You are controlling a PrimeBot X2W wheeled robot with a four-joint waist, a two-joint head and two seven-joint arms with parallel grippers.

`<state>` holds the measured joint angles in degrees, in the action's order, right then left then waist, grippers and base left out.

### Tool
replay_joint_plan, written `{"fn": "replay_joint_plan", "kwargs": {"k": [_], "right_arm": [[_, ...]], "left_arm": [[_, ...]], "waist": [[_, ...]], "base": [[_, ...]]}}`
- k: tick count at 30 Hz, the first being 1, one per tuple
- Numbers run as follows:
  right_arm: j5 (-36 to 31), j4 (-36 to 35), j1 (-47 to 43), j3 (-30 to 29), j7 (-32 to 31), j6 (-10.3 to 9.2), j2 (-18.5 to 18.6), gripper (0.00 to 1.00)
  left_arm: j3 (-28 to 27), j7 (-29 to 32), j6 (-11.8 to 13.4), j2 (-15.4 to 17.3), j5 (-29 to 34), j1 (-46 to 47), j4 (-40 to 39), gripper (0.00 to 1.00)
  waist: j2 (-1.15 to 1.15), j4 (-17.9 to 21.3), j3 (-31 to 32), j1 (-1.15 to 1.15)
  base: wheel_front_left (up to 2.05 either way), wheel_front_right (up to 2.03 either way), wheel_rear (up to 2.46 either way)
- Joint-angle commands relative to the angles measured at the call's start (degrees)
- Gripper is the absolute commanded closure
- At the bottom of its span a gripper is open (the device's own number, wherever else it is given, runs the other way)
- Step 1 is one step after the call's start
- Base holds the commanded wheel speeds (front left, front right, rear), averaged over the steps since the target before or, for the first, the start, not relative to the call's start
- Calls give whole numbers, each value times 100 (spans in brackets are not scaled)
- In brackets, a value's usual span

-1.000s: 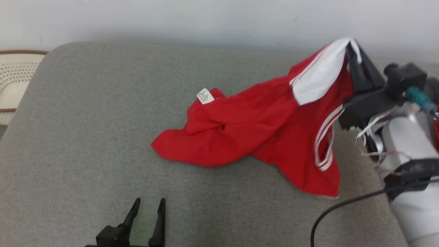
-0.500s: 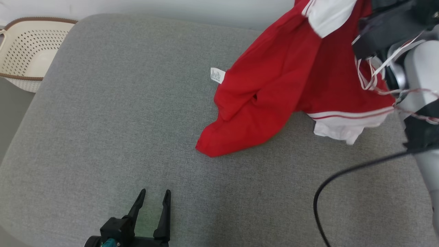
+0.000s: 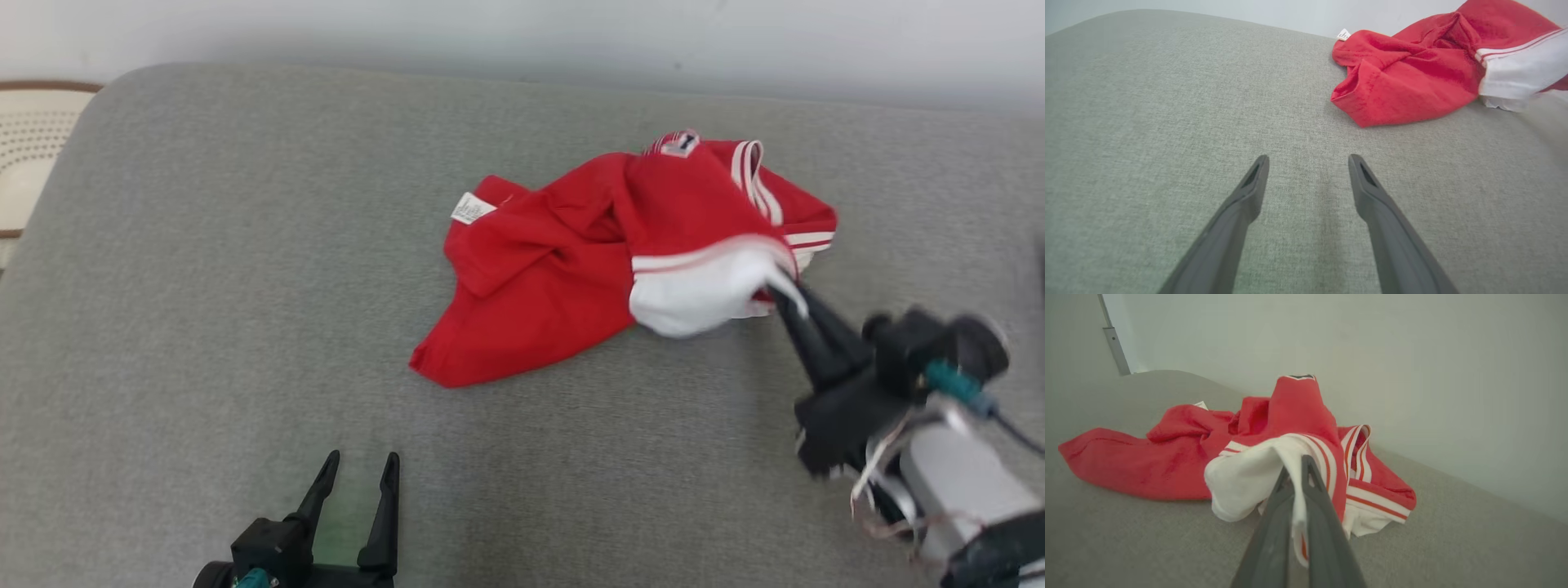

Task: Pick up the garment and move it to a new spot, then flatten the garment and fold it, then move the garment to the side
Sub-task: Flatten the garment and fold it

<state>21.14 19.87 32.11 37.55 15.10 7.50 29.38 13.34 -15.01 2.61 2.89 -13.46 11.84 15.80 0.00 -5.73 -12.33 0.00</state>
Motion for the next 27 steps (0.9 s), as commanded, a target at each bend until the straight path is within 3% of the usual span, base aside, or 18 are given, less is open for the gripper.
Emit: {"fn": "replay_joint_plan", "kwargs": {"k": [1,4,5,6,7,16,21,27], "right_arm": [[39,-7,-133,32,4,-2,49,100],[239,46,-556,64,5,-2,98,100],[429,159,-854,37,3,-2,113,84],[559,236,-976,51,2,-2,114,50],[645,259,-1034,26,4,-2,133,0],[701,-371,-1742,-1016,4,-2,3,0],[500,-472,-1878,-1219,3,-2,-267,0],[370,-545,-1768,-1244,4,-2,-483,0]], "left_arm": [[-23,-19,-1,3,91,11,25,0],[-33,-20,-34,3,96,30,51,0],[-38,-20,-32,4,90,13,74,0],[-53,-20,-40,5,88,-2,89,0],[-56,-20,-38,3,92,-24,100,0],[-232,-19,-77,2,131,-132,66,0],[-306,-19,-165,2,239,261,171,0],[-348,-19,-459,2,317,955,669,0]], "waist": [[0,188,65,0],[0,292,109,0],[0,335,156,0],[0,354,187,0],[0,369,209,0],[0,582,487,0],[0,756,379,0],[0,987,104,0]], "base": [[0,0,0],[0,0,0],[0,0,0],[0,0,0],[0,0,0],[0,0,0],[0,0,0],[0,0,0]]}}
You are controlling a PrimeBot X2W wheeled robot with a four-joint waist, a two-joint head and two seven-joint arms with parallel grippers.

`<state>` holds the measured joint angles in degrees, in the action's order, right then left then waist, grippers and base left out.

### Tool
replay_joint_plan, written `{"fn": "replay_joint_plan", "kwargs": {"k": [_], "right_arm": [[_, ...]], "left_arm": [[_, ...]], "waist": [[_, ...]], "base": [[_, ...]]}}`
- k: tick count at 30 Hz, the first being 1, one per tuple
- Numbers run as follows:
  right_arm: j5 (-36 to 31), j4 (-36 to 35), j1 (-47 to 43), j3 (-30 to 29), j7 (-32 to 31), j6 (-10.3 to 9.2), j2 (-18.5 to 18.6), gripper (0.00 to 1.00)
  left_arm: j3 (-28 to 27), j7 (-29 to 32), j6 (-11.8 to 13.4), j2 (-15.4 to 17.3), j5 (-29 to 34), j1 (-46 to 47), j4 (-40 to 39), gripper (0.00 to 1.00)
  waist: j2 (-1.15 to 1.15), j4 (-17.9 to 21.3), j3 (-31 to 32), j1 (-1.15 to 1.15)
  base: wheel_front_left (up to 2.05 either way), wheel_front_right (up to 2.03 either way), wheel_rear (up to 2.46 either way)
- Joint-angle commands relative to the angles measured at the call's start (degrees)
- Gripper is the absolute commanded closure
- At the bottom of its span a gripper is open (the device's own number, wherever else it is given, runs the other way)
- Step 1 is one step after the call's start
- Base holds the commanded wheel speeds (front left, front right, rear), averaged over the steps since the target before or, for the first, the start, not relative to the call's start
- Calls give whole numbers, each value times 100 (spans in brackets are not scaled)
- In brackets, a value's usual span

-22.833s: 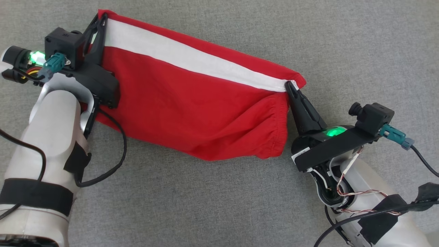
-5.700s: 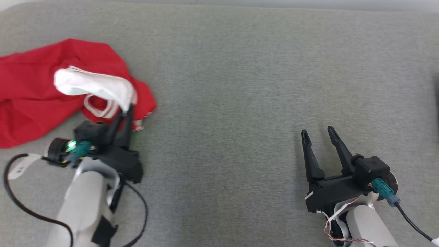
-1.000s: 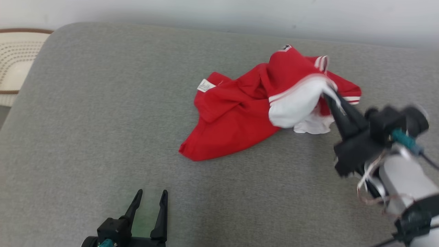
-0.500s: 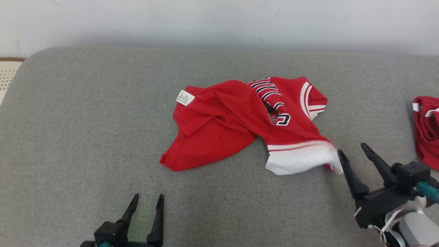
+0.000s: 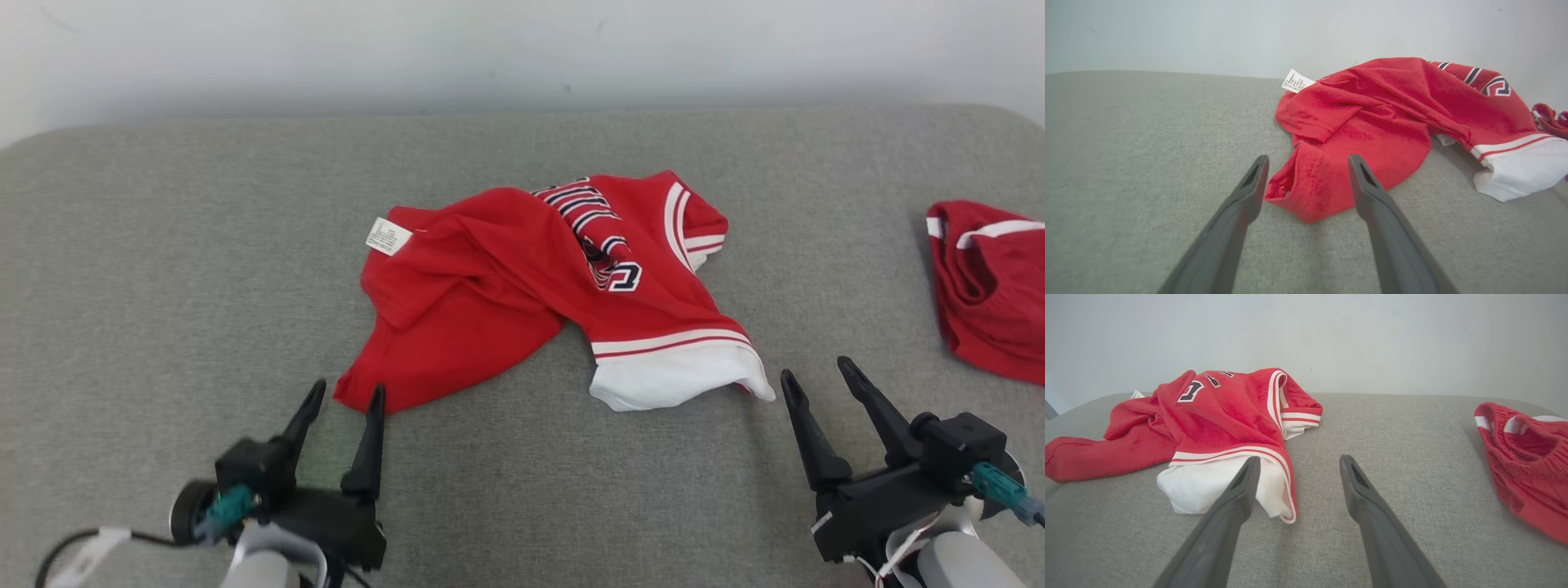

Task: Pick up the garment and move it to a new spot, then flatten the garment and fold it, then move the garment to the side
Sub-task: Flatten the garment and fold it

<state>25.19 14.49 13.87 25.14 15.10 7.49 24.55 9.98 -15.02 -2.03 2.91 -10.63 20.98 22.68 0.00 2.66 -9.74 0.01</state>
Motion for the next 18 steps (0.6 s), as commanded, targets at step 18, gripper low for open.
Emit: {"fn": "replay_joint_plan", "kwargs": {"k": [18], "right_arm": [[-175,28,384,-54,4,0,-411,0]], "left_arm": [[-248,-18,-25,22,378,1806,1842,0]], "waist": [[0,771,-741,-1]], "base": [[0,0,0]]}}
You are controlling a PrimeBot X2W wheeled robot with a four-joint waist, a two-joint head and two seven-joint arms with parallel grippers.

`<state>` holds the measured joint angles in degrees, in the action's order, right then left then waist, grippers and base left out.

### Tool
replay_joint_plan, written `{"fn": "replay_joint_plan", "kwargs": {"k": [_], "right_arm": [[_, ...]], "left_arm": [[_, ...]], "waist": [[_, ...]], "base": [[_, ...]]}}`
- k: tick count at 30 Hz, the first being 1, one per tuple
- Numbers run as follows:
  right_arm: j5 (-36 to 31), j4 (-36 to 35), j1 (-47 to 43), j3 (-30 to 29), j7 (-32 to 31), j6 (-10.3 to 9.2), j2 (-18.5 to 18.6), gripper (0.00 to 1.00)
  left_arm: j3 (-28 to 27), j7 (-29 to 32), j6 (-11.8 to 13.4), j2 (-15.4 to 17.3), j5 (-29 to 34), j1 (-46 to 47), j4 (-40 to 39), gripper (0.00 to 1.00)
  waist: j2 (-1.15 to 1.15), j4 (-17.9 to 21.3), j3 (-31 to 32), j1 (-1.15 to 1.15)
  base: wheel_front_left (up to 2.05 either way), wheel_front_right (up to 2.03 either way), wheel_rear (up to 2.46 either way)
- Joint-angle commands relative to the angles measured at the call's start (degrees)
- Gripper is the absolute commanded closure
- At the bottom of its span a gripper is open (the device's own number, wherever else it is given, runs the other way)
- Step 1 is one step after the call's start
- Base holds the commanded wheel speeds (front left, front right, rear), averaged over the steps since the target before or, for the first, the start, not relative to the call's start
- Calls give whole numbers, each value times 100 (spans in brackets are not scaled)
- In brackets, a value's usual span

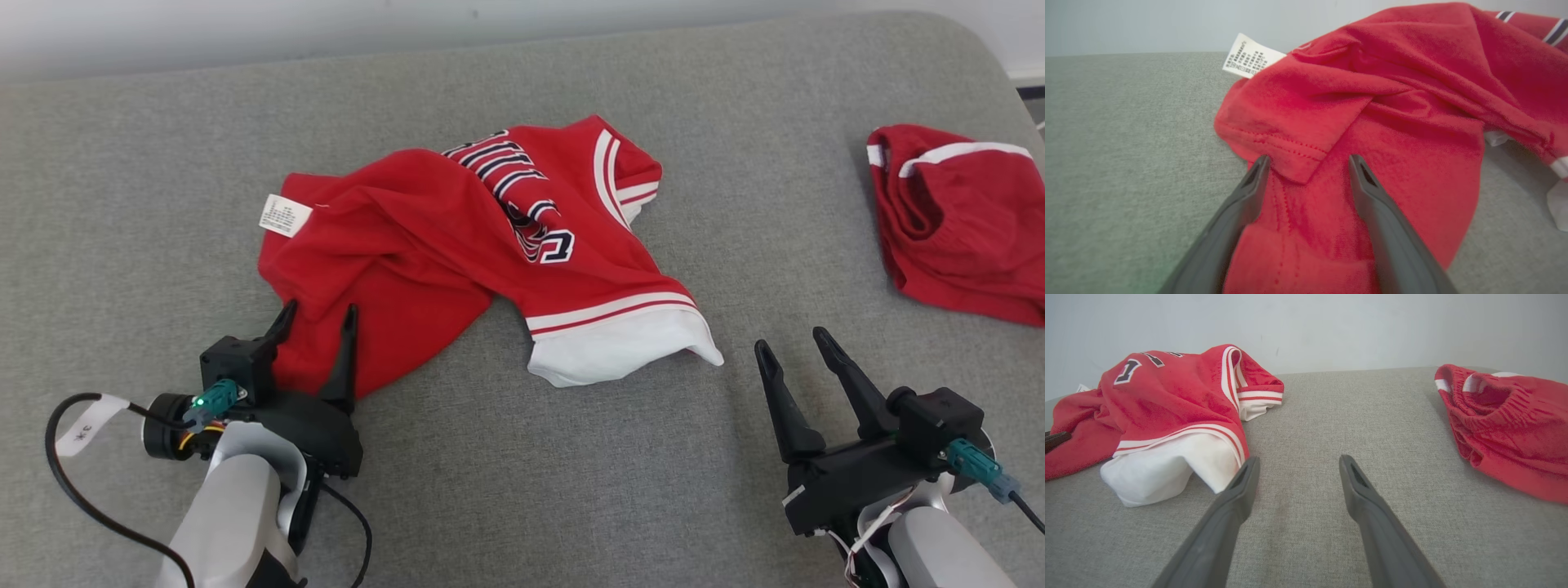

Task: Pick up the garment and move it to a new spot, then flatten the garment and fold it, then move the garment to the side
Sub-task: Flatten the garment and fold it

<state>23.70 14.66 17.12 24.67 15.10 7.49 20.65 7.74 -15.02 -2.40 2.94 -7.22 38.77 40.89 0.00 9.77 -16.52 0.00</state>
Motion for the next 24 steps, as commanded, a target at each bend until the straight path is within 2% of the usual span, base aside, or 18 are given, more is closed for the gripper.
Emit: {"fn": "replay_joint_plan", "kwargs": {"k": [1,2,4,6,10,16,24], "right_arm": [[-25,11,81,-6,4,0,-31,0],[-19,17,101,-12,4,0,-39,0],[2,17,131,-7,4,0,-50,0],[14,14,154,5,4,0,-60,0],[19,-18,238,12,4,0,-89,0],[59,-53,112,-66,4,0,-117,0],[87,31,135,-57,4,0,-170,0]], "left_arm": [[-38,-18,44,24,59,61,64,0],[-54,-18,39,38,80,95,82,4],[-80,-18,45,41,104,119,94,44],[-105,-18,41,57,126,134,117,58],[-208,-18,96,90,144,254,132,100],[-531,-19,197,140,164,282,-772,100],[-519,-19,182,523,629,564,-1663,100]], "waist": [[0,69,-79,0],[0,76,-93,0],[0,88,-121,0],[0,92,-150,0],[0,99,-185,0],[0,32,-158,0],[0,-67,-66,0]], "base": [[0,0,0],[0,0,0],[0,0,0],[0,0,0],[0,0,0],[0,0,0],[0,0,0]]}}
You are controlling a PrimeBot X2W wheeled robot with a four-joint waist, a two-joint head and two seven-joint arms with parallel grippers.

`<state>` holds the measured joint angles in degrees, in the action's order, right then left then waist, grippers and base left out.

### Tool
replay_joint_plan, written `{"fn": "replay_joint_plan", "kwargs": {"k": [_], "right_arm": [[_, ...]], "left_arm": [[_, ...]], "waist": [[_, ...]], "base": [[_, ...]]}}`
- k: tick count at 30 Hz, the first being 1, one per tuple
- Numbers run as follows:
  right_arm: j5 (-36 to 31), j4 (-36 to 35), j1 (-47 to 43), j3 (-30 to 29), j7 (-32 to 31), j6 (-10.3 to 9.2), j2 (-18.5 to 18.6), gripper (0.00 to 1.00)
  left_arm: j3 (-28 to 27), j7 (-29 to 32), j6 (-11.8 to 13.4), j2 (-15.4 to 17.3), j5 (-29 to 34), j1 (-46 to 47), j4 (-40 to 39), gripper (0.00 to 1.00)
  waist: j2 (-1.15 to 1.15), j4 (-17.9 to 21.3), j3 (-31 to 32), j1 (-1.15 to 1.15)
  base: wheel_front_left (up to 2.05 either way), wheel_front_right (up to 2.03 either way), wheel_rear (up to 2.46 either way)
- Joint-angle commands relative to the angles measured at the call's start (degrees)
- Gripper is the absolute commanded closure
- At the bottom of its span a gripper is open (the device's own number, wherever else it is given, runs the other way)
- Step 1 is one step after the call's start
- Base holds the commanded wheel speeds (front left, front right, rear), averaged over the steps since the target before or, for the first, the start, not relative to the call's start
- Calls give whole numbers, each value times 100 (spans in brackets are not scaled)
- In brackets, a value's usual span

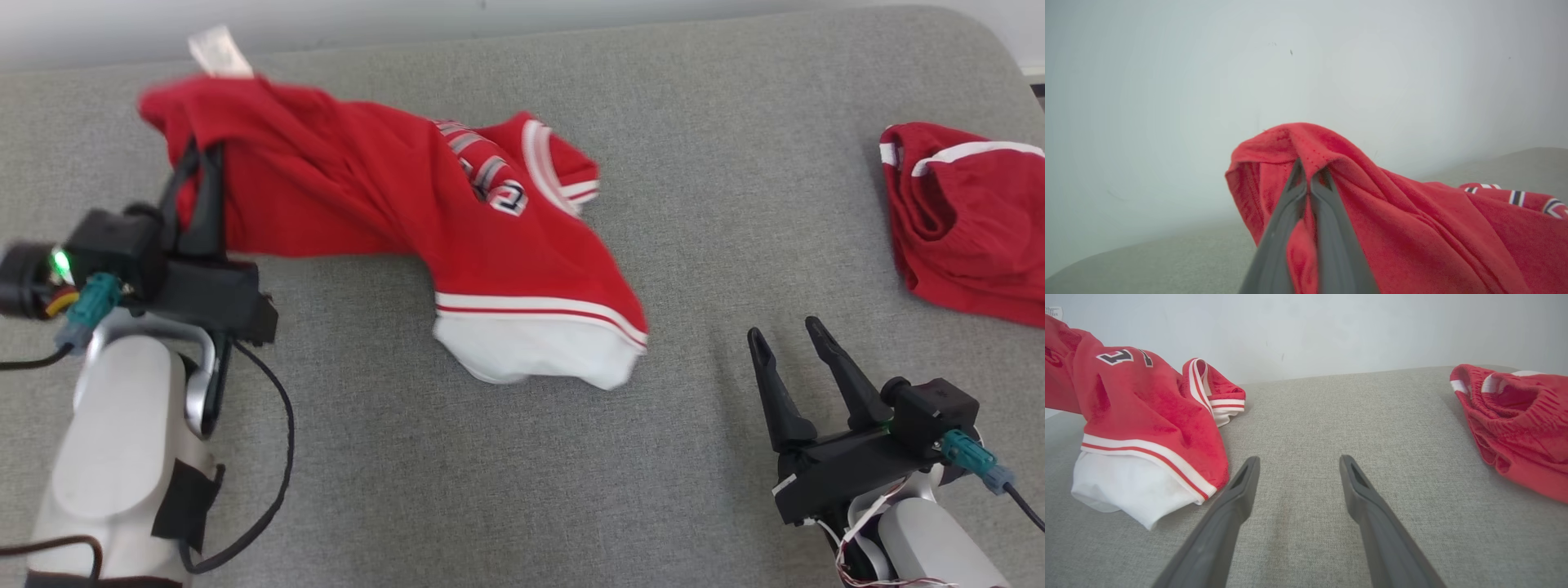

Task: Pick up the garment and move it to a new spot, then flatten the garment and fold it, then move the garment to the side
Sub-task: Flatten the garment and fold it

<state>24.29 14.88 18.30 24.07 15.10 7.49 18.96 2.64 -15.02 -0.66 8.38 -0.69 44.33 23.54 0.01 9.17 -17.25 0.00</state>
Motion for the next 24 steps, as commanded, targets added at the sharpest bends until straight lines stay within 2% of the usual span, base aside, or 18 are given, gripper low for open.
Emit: {"fn": "replay_joint_plan", "kwargs": {"k": [1,4,8,9,10,11,12,18,24], "right_arm": [[23,20,38,12,4,0,-13,0],[32,45,66,35,4,0,-66,0],[39,111,44,35,4,0,-127,0],[39,128,29,37,3,0,-142,0],[41,142,15,36,4,0,-149,0],[41,157,-5,30,3,0,-151,0],[49,166,-21,26,4,0,-150,0],[90,187,-137,-36,4,0,-56,0],[82,201,-125,31,4,0,-4,0]], "left_arm": [[26,-18,13,17,34,-5,-50,100],[227,-18,-1,158,253,-145,-465,100],[409,-18,66,240,251,-675,-730,100],[434,-18,74,251,218,-851,-710,87],[458,-18,74,257,191,-1032,-683,58],[466,-18,81,261,147,-1231,-615,24],[452,-19,111,263,118,-1409,-581,0],[400,-18,78,86,-144,-2240,-183,0],[89,-18,-2,-86,-352,-2308,-243,0]], "waist": [[-1,-10,14,0],[-1,-13,46,0],[-1,-26,113,0],[-1,-28,134,0],[-1,-34,150,0],[-1,-44,179,0],[-1,-51,195,0],[-1,-216,312,0],[-1,-391,406,0]], "base": [[0,0,0],[0,0,0],[0,0,0],[0,0,0],[0,0,0],[0,0,0],[0,0,0],[0,0,0],[0,0,0]]}}
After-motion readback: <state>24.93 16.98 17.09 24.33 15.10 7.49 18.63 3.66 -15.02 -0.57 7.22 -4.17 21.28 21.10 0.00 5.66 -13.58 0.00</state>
